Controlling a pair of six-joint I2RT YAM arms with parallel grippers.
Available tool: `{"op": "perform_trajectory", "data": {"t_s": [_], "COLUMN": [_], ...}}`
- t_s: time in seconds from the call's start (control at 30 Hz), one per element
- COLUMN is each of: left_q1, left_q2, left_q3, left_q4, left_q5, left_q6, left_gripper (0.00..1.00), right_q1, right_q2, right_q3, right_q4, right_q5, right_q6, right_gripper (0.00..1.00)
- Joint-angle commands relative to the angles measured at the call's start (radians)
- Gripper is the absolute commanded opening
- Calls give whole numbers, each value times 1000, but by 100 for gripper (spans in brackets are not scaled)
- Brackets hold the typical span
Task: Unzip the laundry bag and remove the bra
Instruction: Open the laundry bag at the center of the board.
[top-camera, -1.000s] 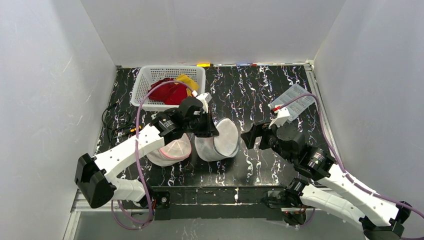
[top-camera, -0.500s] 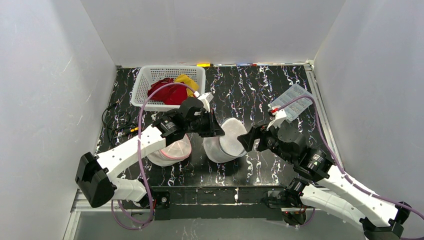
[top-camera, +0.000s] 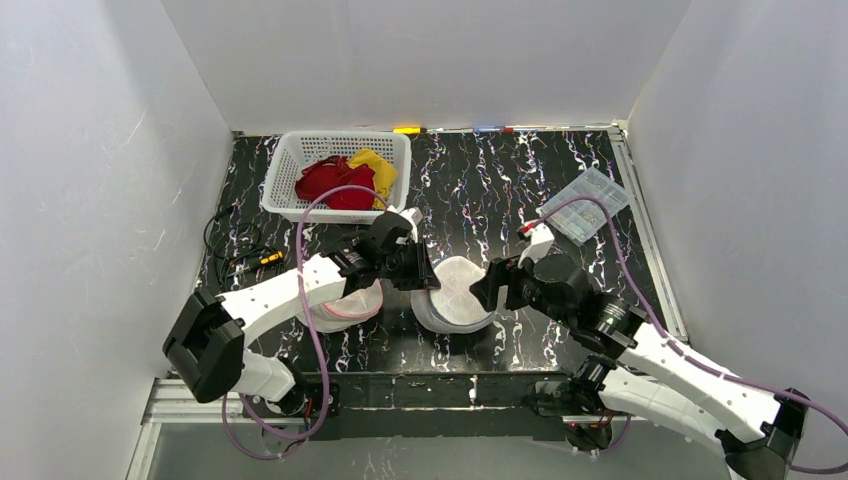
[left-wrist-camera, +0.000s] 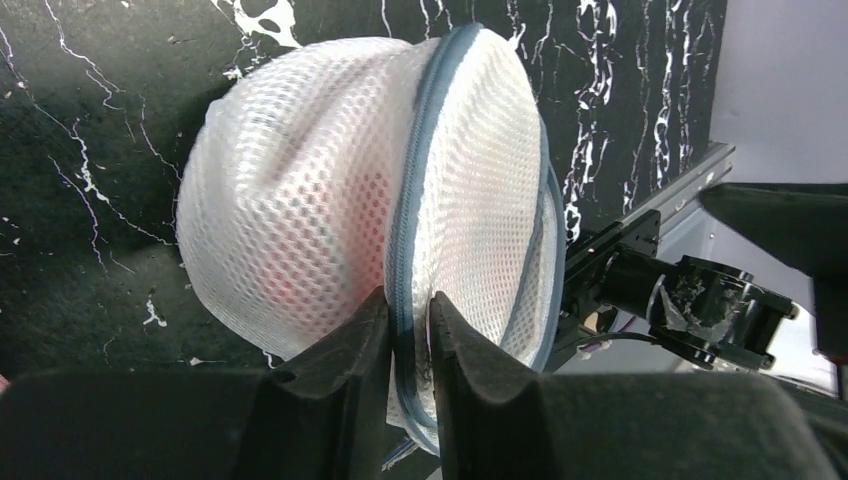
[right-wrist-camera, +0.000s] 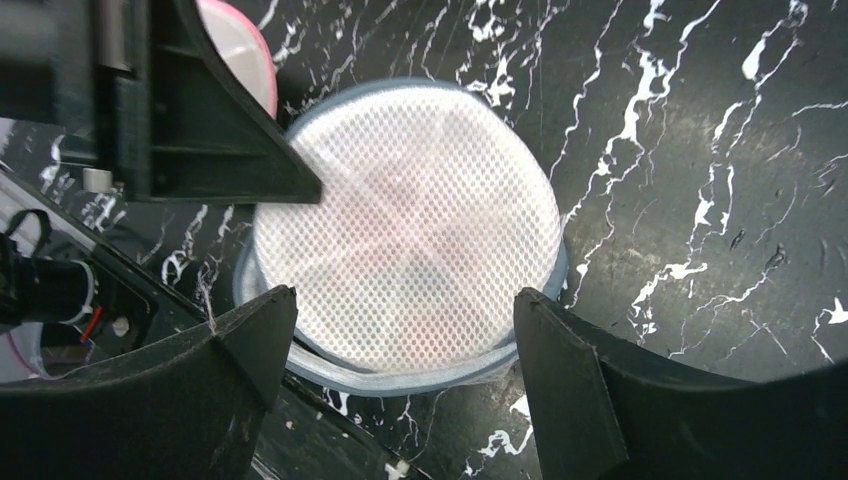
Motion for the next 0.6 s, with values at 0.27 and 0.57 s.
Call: {"op": "perform_trajectory", "data": {"t_s": [0.27, 0.57], "left_q1": [0, 1], "left_q2": [-165, -202], "left_q3": [-11, 2], "left_q4": [-99, -96], "left_q5": [-45, -20], "left_q6": [21, 19], "left_gripper": [43, 44], "right_q1": [19, 75], "right_q2": [194, 253], "right_q3": [112, 138], "right_q4": [82, 133], "right_q5": [-55, -43], "right_q6": [-25, -41], "right_gripper": [85, 84]}}
